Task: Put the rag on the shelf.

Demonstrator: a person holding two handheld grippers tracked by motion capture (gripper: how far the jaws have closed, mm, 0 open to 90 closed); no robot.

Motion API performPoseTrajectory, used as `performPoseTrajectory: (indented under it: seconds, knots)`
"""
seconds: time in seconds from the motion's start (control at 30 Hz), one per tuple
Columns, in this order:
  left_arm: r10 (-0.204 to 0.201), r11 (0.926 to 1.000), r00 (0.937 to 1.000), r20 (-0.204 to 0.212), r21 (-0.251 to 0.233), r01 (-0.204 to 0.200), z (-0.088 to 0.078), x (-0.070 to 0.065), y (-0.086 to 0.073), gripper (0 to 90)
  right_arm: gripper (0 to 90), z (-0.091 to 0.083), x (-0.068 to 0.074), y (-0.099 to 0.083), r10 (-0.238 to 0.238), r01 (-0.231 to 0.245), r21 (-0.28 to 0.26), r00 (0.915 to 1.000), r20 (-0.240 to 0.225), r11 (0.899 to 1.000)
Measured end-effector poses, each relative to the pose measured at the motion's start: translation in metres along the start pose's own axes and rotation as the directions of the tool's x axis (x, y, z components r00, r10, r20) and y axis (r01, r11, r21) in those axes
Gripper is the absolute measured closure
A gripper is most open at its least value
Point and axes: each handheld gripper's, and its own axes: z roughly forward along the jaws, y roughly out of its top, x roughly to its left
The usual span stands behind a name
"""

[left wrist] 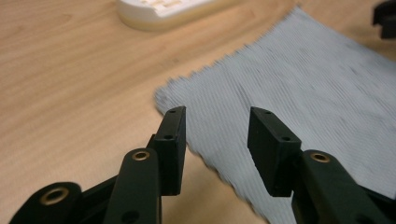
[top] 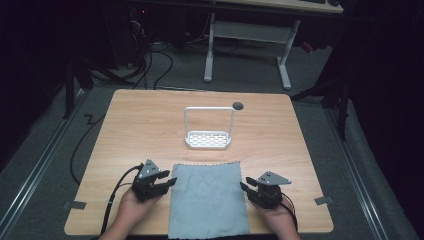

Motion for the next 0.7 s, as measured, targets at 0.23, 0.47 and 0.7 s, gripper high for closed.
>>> performPoseTrajectory:
  seconds: [0.23,0.47,0.7]
  knots:
    - [-0.058,0.9974,0.9974,-0.041,0.039,0.06,0.032,0.013,0.016,54.6,59.5,-0.001,-0.003,0.0,0.004,-0.003,-0.031,0.9995,0.03,1.0]
    - [-0.049,0.9965,0.9952,-0.085,0.063,0.054,0.038,0.01,0.008,55.5,56.2,0.0,-0.004,0.001,-0.007,0.009,-0.046,0.9996,0.028,0.999]
    - [-0.093,0.9944,0.9906,-0.1,0.04,0.098,0.041,0.017,0.01,65.9,53.2,0.012,-0.001,0.008,-0.006,0.006,-0.028,1.0,0.001,1.0]
